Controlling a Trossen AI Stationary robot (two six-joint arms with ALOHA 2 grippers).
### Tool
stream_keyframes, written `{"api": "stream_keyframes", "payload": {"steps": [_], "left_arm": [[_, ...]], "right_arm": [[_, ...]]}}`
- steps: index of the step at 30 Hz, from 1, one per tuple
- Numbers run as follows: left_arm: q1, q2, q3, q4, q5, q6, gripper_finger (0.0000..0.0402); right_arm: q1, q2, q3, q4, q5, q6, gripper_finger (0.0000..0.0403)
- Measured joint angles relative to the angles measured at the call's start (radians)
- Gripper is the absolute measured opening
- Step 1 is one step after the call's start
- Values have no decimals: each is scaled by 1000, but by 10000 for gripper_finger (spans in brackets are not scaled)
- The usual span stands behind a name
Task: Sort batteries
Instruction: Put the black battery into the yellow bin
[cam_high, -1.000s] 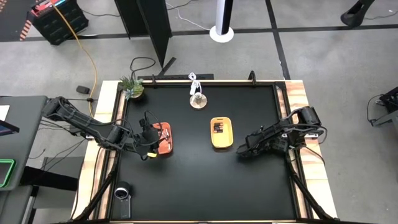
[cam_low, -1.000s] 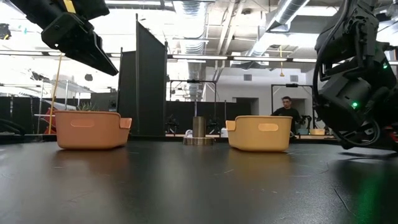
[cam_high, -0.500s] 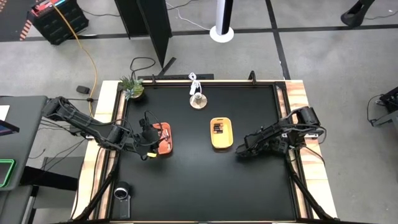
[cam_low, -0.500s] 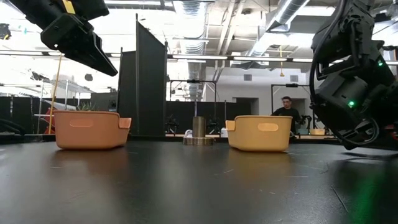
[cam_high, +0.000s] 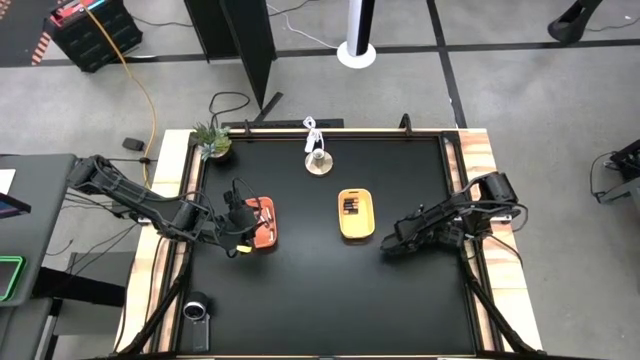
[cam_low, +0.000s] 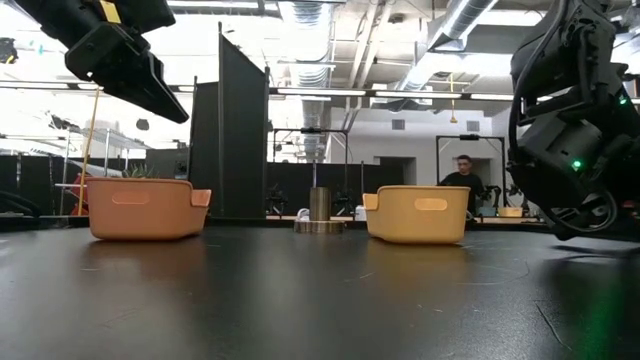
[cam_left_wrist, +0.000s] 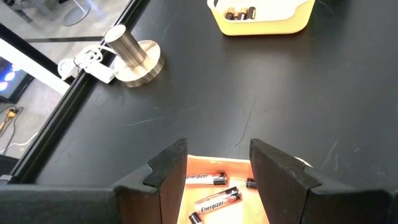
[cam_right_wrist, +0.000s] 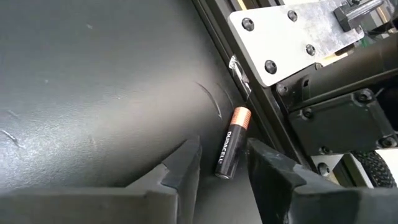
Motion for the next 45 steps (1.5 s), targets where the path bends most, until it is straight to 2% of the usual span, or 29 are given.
{"api": "stream_keyframes", "payload": {"steps": [10,15,20,25,28,31,35,37,42,45], "left_arm": [[0,0,0,-8,0,-3,169],[0,0,0,-8,0,-4,169],[0,0,0,-7,0,-4,169],[0,0,0,-6,0,-5,169],[0,0,0,-6,0,-10,169],[0,0,0,-5,0,-11,169],[0,0,0,-4,0,-14,169],[0,0,0,-4,0,-18,169],[0,0,0,-9,0,-25,169],[0,0,0,-9,0,-27,169]], "right_arm": [[6,5,27,-3,14,-43,103],[18,-3,116,-114,9,-67,114],[21,-19,182,-176,53,-173,141],[9,-19,333,-239,65,-571,165],[-5,-19,457,-358,68,-822,173],[-36,-27,529,-376,26,-1119,175],[-93,-12,533,-383,-97,-1495,176],[-111,0,502,-385,-122,-1634,178],[-133,35,415,-389,-124,-1841,197],[-134,67,351,-386,-126,-1911,215]]}}
